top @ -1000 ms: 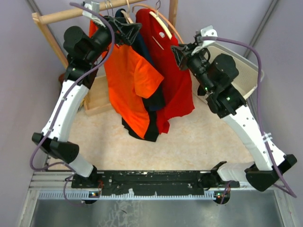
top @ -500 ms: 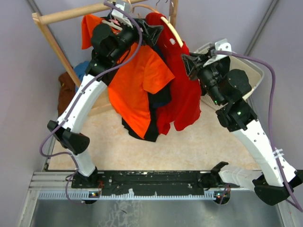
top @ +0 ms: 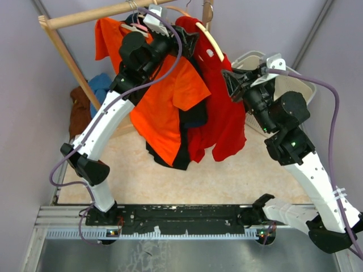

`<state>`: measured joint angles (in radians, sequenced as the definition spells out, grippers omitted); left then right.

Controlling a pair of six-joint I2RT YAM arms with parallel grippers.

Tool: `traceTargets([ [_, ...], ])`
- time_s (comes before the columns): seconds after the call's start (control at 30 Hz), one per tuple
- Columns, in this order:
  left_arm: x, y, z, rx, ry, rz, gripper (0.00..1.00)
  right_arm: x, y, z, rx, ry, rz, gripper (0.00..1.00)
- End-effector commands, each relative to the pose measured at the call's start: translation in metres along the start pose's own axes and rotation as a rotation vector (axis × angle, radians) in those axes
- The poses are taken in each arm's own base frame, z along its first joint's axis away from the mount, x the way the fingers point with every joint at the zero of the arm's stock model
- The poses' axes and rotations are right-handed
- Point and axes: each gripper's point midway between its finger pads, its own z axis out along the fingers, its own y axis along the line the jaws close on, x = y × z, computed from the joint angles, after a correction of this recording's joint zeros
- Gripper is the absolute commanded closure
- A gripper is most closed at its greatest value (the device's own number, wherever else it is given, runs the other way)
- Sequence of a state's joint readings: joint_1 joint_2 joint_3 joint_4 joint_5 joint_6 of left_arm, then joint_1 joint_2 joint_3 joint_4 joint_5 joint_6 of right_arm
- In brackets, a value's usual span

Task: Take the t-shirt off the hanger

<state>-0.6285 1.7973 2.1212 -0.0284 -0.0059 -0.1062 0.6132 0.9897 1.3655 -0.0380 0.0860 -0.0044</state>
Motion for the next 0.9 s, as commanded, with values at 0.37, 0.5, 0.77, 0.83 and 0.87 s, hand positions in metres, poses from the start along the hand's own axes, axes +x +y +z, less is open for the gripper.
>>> traceTargets([
  [0.37, -0.001, -0.006, 0.004, -0.015, -0.009, 0.007, 0.14, -0.074, 0.004, -0.038, -0.035, -0.227, 0.037, 1.00],
  [0.5, -0.005, -0.019, 0.006, 0.035, -0.024, -0.003, 0.19, -0.073, 0.005, -0.039, -0.040, -0.223, 0.037, 1.00],
  [0.77, -0.017, -0.061, 0.001, 0.234, -0.065, -0.031, 0.61, -0.074, 0.004, -0.040, -0.034, -0.227, 0.041, 1.00],
  [0.83, -0.021, -0.070, -0.002, 0.275, -0.071, -0.038, 0.83, -0.073, 0.002, -0.040, -0.027, -0.225, 0.044, 1.00],
  [0.87, -0.022, -0.074, -0.004, 0.289, -0.073, -0.037, 0.91, -0.073, 0.002, -0.040, -0.024, -0.223, 0.044, 1.00],
])
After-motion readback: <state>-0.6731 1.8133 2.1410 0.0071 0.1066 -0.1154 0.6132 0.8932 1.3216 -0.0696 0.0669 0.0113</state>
